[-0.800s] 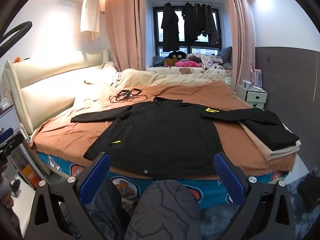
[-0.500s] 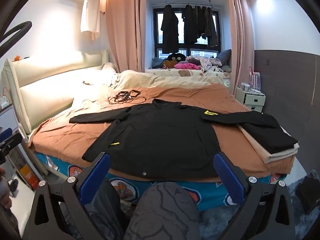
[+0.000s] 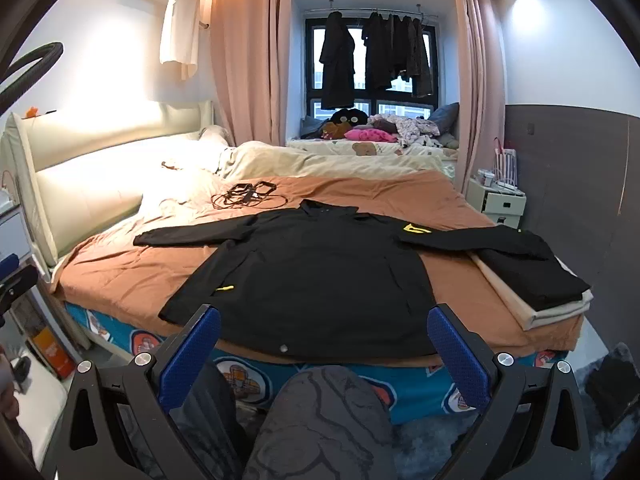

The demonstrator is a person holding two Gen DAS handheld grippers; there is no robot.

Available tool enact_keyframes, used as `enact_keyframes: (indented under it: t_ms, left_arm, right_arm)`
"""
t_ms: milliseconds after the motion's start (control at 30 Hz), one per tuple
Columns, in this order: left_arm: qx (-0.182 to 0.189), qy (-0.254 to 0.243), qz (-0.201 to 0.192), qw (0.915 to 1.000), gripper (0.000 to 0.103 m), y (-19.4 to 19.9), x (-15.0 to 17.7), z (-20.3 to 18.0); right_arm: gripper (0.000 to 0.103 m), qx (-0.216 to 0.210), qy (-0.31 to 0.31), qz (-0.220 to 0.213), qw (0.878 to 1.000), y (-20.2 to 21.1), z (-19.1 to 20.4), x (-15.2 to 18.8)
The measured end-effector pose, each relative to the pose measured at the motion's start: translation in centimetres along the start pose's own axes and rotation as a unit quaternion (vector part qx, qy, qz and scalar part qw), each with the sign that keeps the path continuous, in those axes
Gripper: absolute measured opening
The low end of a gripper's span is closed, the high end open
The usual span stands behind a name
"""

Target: Fold large clothes

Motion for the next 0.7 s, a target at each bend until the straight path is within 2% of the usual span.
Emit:
enact_keyframes:
  t_ms: [700]
  left_arm:
    - [0.018,0.01,0.002,0.9998,0.103,0.41,0.16,0.07]
  right_arm:
    - [0.103,0.009,0.001,-0.007,1.0,0.44,-0.2,0.15]
Point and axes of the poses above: each gripper's, at about its wrist camera, not at the fingertips, and y roughly against the way its jaws point, z to its left, x to its underside, the point moved 1 cm from there along -y, roughly the way its jaws point, and after that the axes turned 4 degrees about z, right-handed, at the moved point
